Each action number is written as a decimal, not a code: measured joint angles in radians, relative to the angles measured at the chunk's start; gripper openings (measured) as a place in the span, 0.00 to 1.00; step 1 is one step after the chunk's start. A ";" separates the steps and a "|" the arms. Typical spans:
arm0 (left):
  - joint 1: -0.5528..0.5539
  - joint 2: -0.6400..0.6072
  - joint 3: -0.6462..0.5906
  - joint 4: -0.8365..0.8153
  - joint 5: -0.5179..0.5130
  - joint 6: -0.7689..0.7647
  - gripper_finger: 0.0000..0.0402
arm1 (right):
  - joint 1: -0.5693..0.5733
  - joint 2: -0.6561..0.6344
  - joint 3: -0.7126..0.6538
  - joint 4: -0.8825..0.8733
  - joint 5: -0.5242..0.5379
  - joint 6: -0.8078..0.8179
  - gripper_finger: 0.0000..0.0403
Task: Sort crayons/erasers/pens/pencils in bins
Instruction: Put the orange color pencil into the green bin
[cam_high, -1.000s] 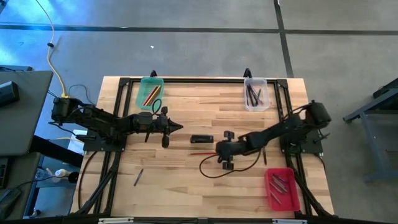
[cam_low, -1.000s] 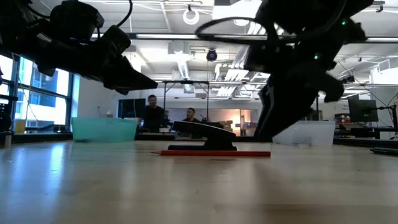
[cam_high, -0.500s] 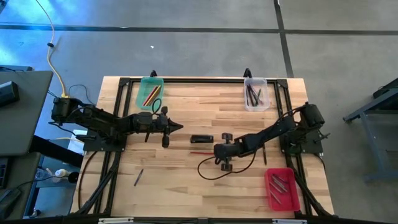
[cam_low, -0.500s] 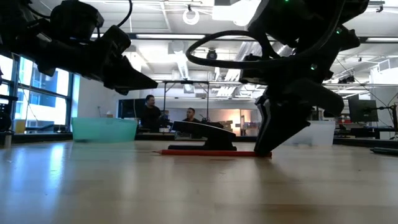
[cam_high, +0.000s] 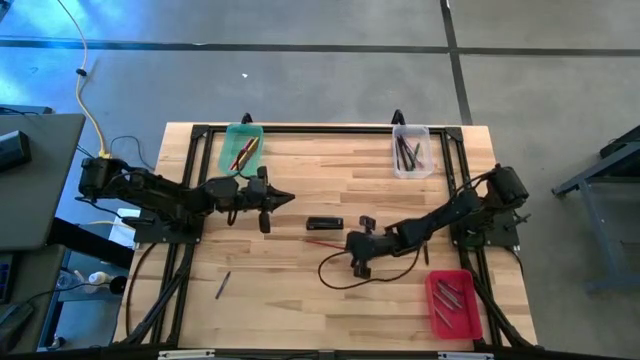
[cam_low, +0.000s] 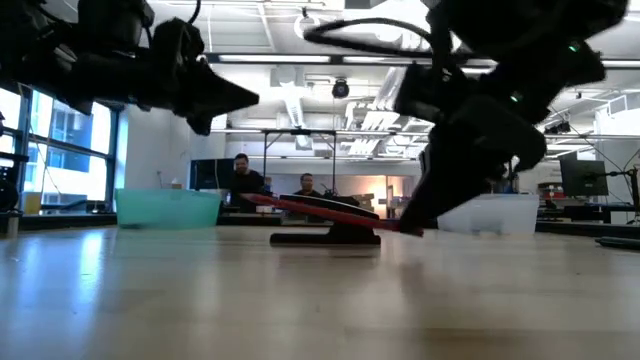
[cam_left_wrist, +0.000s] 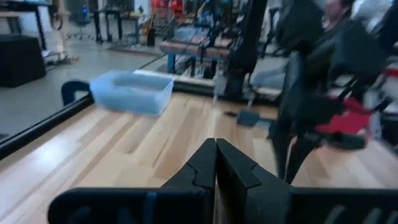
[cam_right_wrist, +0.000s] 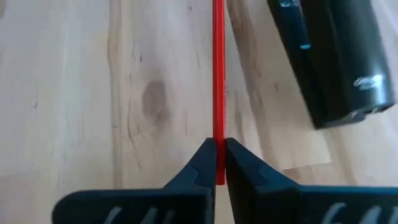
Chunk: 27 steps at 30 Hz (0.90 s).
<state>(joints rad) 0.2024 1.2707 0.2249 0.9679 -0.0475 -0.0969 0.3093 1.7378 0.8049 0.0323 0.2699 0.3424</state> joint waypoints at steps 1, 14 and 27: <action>0.000 -0.008 0.000 0.008 0.010 -0.005 0.00 | 0.006 0.000 -0.019 0.036 0.010 0.017 0.01; -0.002 -0.144 0.000 0.151 0.115 -0.106 0.02 | 0.032 -0.003 -0.238 0.874 0.163 -0.016 0.01; -0.198 -0.121 0.017 0.304 0.093 -0.059 0.30 | -0.011 -0.004 -0.097 1.145 0.074 -0.213 0.01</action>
<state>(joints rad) 0.0040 1.1501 0.2423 1.2723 0.0451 -0.1561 0.2984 1.7340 0.7080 1.1770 0.3443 0.1299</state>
